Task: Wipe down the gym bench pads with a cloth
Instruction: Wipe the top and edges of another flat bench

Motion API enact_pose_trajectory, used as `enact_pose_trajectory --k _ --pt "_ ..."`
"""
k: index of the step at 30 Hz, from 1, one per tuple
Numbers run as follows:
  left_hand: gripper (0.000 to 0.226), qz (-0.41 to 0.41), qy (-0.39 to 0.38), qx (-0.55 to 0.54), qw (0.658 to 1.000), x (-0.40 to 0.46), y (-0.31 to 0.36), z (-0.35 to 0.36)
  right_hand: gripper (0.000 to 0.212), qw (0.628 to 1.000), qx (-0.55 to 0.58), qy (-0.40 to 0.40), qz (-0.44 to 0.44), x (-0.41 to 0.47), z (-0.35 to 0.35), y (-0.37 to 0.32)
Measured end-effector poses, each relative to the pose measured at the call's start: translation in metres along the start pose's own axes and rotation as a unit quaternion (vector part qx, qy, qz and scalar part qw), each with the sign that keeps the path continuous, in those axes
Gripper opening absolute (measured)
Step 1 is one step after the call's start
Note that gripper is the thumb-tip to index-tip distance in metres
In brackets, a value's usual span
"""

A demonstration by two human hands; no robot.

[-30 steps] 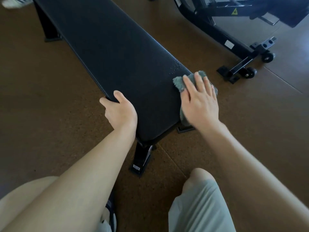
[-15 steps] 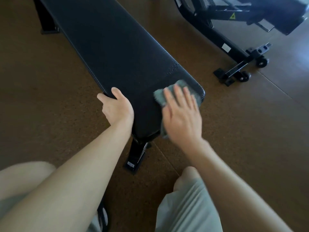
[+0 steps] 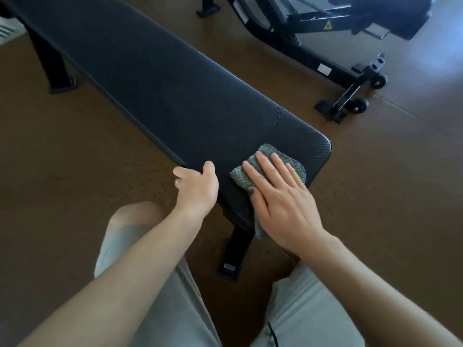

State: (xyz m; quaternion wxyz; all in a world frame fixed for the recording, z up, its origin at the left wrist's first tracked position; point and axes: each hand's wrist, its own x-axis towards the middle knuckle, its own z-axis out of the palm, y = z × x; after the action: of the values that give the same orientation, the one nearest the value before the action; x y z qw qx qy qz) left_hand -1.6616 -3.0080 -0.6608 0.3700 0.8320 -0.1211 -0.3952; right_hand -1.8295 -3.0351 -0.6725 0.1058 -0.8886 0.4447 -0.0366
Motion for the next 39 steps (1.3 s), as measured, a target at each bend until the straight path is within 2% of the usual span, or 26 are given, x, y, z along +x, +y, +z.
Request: enact_pose_trajectory --k 1,3,5,7,9,12,15,18,24,28,31,34,37,39 --pt "0.058 0.024 -0.006 0.018 1.0 0.007 0.003 -0.017 0.053 0.999 -0.003 0.013 0.033 0.014 -0.001 0.008" --pt "0.039 0.157 0.043 0.032 0.986 0.031 0.012 -0.049 0.053 0.991 0.0 0.028 0.128 0.049 -0.005 0.023" --pt "0.026 0.324 0.107 0.055 0.938 0.06 0.03 -0.069 0.054 0.975 0.003 0.028 0.222 0.078 -0.006 0.026" --pt "0.02 0.43 0.128 0.122 0.885 0.097 0.05 -0.076 0.055 0.961 0.02 0.031 0.275 0.094 -0.004 0.012" --pt "0.015 0.48 0.103 0.222 0.842 0.127 0.062 -0.075 0.056 0.96 0.032 0.018 0.277 0.088 0.0 -0.019" --pt "0.011 0.535 0.065 0.321 0.779 0.154 0.06 -0.066 0.057 0.975 0.007 0.014 0.22 0.051 0.016 -0.079" --pt "0.011 0.542 0.073 0.32 0.773 0.164 0.056 -0.064 0.059 0.979 -0.015 0.001 0.203 0.036 0.023 -0.106" --pt "0.013 0.55 0.064 0.326 0.766 0.167 0.056 -0.064 0.057 0.98 -0.013 0.001 0.201 0.057 0.019 -0.087" --pt "0.019 0.565 0.055 0.339 0.751 0.171 0.057 -0.063 0.054 0.947 0.008 0.025 0.319 0.155 0.001 -0.02" --pt "0.013 0.564 0.057 0.367 0.737 0.174 0.055 -0.064 0.056 0.933 0.027 0.046 0.357 0.166 0.01 -0.036" --pt "0.013 0.575 0.054 0.398 0.713 0.176 0.06 -0.063 0.056 0.953 0.018 0.05 0.298 0.127 0.022 -0.098" --pt "0.014 0.581 0.052 0.418 0.696 0.176 0.064 -0.064 0.056 0.974 0.021 0.019 0.223 0.097 0.027 -0.137" --pt "0.011 0.581 0.056 0.41 0.701 0.176 0.062 -0.065 0.053 0.981 0.017 0.008 0.196 0.109 0.018 -0.105" --pt "0.013 0.578 0.055 0.403 0.708 0.176 0.061 -0.065 0.052 0.977 0.006 0.022 0.214 0.136 0.008 -0.066"
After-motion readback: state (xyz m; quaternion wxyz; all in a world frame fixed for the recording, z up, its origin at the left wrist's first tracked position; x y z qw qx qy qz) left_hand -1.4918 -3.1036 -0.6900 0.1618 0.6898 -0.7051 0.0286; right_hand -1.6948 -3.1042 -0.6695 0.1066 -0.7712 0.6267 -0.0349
